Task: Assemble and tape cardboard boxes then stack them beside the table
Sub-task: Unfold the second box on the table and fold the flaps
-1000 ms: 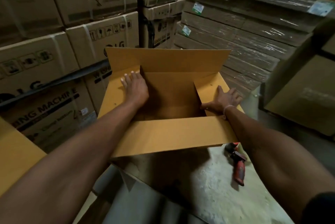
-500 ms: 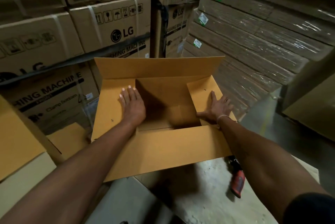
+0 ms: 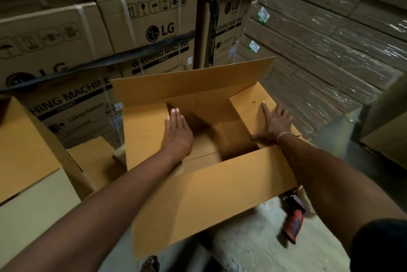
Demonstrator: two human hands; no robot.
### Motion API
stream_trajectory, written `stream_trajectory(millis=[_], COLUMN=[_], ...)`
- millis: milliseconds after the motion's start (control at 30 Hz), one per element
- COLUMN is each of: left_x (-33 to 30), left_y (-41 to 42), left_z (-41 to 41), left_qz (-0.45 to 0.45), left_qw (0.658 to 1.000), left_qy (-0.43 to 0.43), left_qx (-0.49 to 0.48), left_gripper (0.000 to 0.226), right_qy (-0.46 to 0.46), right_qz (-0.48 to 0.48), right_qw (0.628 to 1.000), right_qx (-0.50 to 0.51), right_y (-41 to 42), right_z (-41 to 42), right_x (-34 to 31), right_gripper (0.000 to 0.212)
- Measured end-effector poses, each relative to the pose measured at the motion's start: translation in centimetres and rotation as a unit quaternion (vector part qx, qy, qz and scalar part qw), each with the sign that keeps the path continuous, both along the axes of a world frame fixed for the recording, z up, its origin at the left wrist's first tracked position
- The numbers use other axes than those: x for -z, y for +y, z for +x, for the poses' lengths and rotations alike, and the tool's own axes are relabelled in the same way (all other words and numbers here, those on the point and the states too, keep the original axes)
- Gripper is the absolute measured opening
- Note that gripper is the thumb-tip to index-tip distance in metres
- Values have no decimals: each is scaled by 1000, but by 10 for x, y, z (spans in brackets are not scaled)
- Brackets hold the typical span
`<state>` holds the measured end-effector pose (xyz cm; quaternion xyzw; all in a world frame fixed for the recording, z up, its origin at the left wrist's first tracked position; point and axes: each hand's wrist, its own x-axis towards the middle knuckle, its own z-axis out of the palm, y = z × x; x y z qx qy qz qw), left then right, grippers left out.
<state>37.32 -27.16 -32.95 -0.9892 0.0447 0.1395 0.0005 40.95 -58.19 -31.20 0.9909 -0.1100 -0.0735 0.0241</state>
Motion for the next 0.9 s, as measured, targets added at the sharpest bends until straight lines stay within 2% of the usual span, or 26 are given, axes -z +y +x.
stream_trajectory(millis=[100, 167, 300, 367, 433, 467, 533, 600, 667, 767, 900], left_x=[-8, -17, -48, -72, -100, -114, -133, -138, -133, -127, -119], left_y=[4, 8, 18, 21, 24, 26, 30, 36, 44, 51, 43], left_z=[3, 7, 27, 44, 62, 70, 86, 100, 113, 119, 107], left_qz=[8, -17, -90, -105, -98, -94, -85, -85, -97, -124, -101], left_qw=[995, 977, 901, 861, 843, 846, 881, 925, 955, 967, 969], left_qy=[-48, -104, -227, -313, -368, -377, -350, -284, -196, -95, -84], left_qx=[90, 186, 358, 387, 380, 364, 306, 238, 200, 201, 207], left_gripper=[76, 76, 66, 63, 63, 66, 78, 85, 75, 57, 44], right_qy=[20, 39, 66, 86, 103, 108, 107, 78, 59, 91, 130], right_qz=[10, 28, 79, 104, 101, 91, 55, 17, 1, 26, 33], right_qw=[1000, 998, 993, 989, 989, 990, 993, 997, 997, 995, 988], right_qx=[16, 28, 53, 54, 31, 16, -4, -22, -40, -16, 81], right_y=[3, 7, 20, 29, 36, 39, 45, 51, 58, 68, 72], right_z=[-3, -5, -13, -24, -40, -49, -67, -79, -82, -86, -98], right_x=[-4, -8, -24, -41, -57, -63, -69, -69, -68, -68, -54], right_gripper=[148, 147, 127, 114, 105, 105, 109, 108, 101, 101, 92])
